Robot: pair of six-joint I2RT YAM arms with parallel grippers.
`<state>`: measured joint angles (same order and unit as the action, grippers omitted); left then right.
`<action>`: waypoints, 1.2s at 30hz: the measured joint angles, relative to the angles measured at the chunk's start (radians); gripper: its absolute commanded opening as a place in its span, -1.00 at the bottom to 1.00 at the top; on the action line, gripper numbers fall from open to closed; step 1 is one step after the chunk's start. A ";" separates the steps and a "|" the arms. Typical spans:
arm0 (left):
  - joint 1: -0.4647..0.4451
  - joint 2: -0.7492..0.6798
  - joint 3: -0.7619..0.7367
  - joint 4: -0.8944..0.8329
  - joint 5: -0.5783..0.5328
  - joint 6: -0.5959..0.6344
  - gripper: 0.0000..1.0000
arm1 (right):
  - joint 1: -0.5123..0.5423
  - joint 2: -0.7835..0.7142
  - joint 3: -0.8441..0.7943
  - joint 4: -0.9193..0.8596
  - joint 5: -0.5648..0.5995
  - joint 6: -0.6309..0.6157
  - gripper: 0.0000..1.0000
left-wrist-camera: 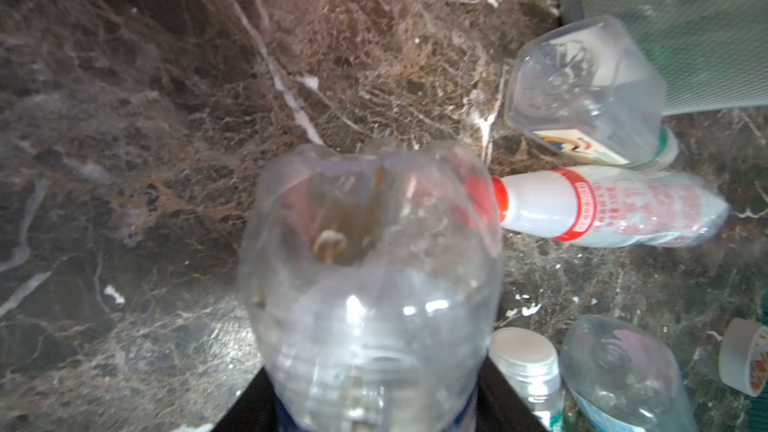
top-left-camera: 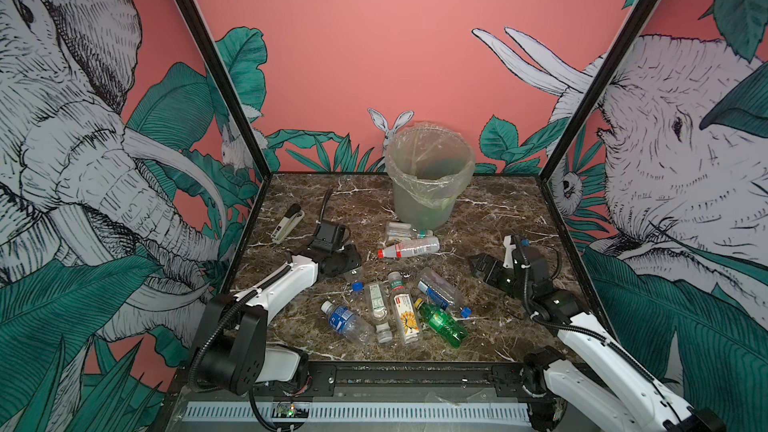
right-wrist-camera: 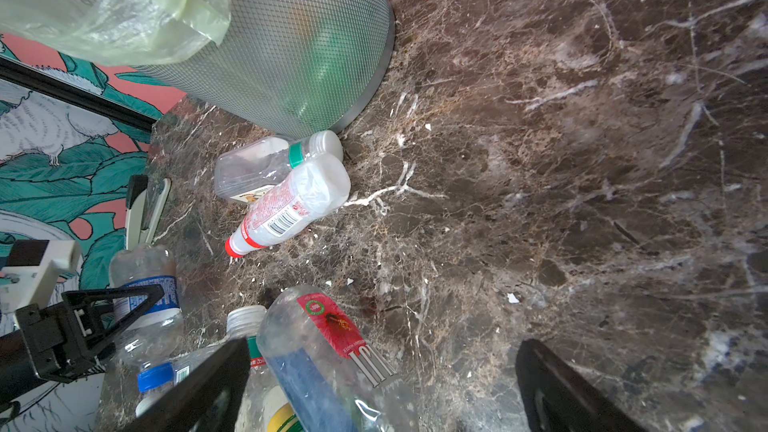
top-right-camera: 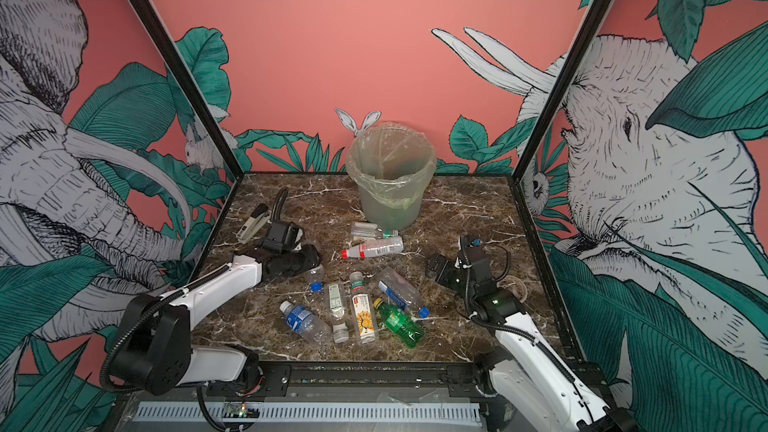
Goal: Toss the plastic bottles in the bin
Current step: 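Lift the blue-label bottle with the left gripper toward the bin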
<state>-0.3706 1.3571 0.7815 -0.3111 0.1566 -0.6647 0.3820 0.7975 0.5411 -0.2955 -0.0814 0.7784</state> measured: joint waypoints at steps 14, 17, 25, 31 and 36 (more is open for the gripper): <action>0.000 -0.050 0.003 0.177 0.198 0.000 -0.10 | -0.016 0.008 -0.028 -0.008 0.018 0.053 0.99; 0.000 -0.050 0.003 0.212 0.249 0.009 -0.14 | -0.017 0.008 -0.032 -0.007 0.017 0.068 0.99; 0.000 -0.050 0.003 0.316 0.350 0.005 -0.12 | -0.020 0.009 -0.043 0.000 0.013 0.093 0.99; 0.000 -0.050 0.003 0.370 0.385 0.006 -0.12 | -0.023 0.008 -0.043 0.001 -0.006 0.099 0.99; 0.001 -0.043 0.005 0.411 0.444 -0.002 -0.08 | -0.023 0.008 -0.046 0.008 -0.012 0.111 0.99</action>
<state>-0.3698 1.3136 0.7864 0.1001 0.6010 -0.6662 0.3592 0.8059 0.4953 -0.2874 -0.0937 0.8890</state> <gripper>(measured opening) 0.469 0.993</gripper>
